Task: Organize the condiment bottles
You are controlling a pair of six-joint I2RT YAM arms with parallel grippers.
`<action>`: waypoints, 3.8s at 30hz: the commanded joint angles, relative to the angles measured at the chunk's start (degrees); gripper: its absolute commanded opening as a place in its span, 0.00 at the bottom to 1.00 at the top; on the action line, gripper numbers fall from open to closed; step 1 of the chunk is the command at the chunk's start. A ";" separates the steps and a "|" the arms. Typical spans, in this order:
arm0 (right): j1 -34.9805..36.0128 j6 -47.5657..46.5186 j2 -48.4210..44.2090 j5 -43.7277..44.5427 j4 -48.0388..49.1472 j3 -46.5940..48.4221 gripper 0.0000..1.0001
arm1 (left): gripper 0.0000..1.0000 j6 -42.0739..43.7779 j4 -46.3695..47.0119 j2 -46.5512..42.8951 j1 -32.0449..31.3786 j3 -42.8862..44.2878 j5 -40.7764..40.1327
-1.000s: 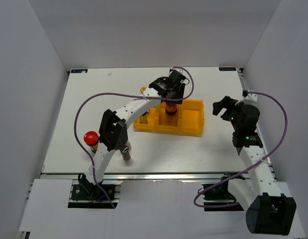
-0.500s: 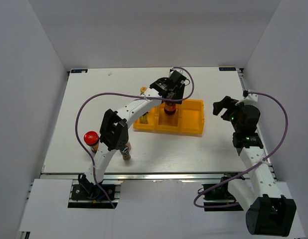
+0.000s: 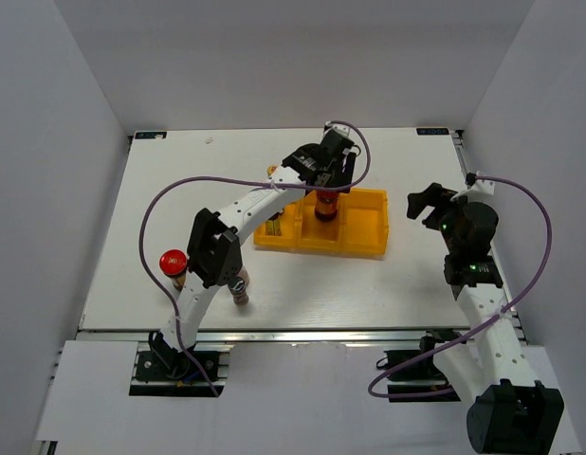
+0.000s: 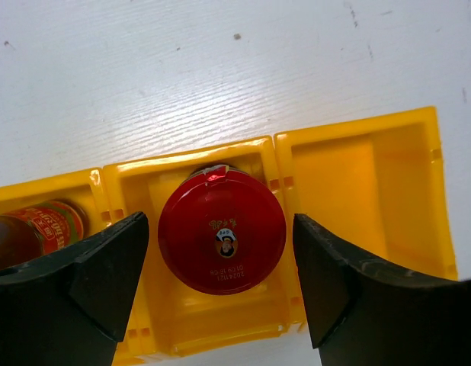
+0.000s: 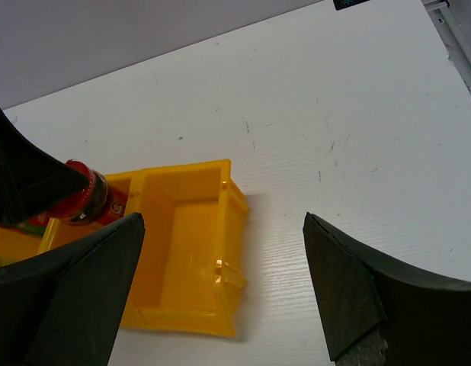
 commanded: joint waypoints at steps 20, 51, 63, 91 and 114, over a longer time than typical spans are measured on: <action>0.14 -0.42 -1.23 -1.16 1.16 0.44 0.89 | 0.98 -5.48 -0.03 -36.31 0.12 -21.20 -10.38; 0.14 -0.07 3.87 -4.94 0.90 1.76 0.89 | 0.98 -28.81 -20.08 -70.36 35.71 -72.13 -8.47; 0.14 0.11 3.52 -5.20 1.43 1.49 0.89 | 0.86 -25.99 -13.91 -68.33 37.39 -75.56 -3.80; 0.14 0.90 3.34 -7.22 1.69 1.40 0.89 | 0.15 -16.41 0.49 -65.71 36.34 -46.74 18.52; 0.14 0.81 4.31 -6.44 1.87 1.23 0.89 | 0.13 -9.20 -0.90 -32.93 4.61 -15.89 9.82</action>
